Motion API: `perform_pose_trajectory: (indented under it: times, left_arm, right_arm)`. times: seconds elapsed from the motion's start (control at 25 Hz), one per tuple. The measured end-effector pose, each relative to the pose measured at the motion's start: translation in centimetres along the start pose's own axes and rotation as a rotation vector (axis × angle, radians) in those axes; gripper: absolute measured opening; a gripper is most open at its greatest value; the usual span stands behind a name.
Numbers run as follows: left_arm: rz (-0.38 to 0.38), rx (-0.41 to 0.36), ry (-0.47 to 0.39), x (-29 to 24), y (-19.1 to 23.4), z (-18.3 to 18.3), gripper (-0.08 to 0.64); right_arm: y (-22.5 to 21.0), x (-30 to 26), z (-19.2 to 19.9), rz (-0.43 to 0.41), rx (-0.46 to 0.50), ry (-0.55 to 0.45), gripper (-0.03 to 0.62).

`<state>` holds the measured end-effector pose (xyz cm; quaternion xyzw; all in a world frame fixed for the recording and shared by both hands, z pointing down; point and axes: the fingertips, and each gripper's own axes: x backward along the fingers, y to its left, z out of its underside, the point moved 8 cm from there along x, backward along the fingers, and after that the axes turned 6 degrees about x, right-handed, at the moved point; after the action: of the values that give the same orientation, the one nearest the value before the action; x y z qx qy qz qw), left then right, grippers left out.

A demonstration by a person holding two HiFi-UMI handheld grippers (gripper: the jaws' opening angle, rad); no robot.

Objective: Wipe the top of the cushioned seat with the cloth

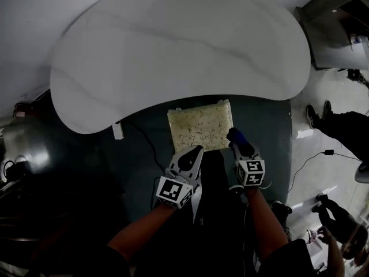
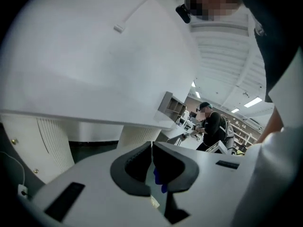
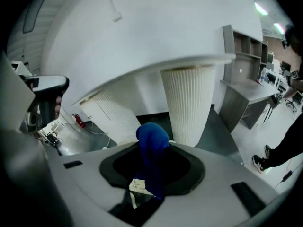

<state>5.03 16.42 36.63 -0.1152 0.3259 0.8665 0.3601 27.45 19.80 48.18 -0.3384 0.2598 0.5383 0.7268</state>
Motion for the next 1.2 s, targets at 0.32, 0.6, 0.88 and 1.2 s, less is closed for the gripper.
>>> perform_pose_trajectory:
  times: [0.32, 0.6, 0.88, 1.2]
  left_arm:
    - [-0.063, -0.014, -0.176, 10.9, -2.2, -9.7, 0.023]
    - [-0.175, -0.048, -0.347, 19.1, -2.5, -17.9, 0.023]
    - [-0.211, -0.089, -0.446, 21.7, -4.1, -25.3, 0.023]
    - [-0.210, -0.123, -0.489, 22.5, -6.3, -28.6, 0.023]
  right_arm:
    - [9.7, 11.0, -14.1, -0.011, 0.101, -0.265, 0.149]
    - [17.7, 17.9, -24.9, -0.048, 0.131, -0.439, 0.149]
    - [22.4, 24.2, -32.3, -0.127, 0.182, -0.572, 0.149]
    - [24.5, 27.4, -34.3, -0.078, 0.289, -0.662, 0.147]
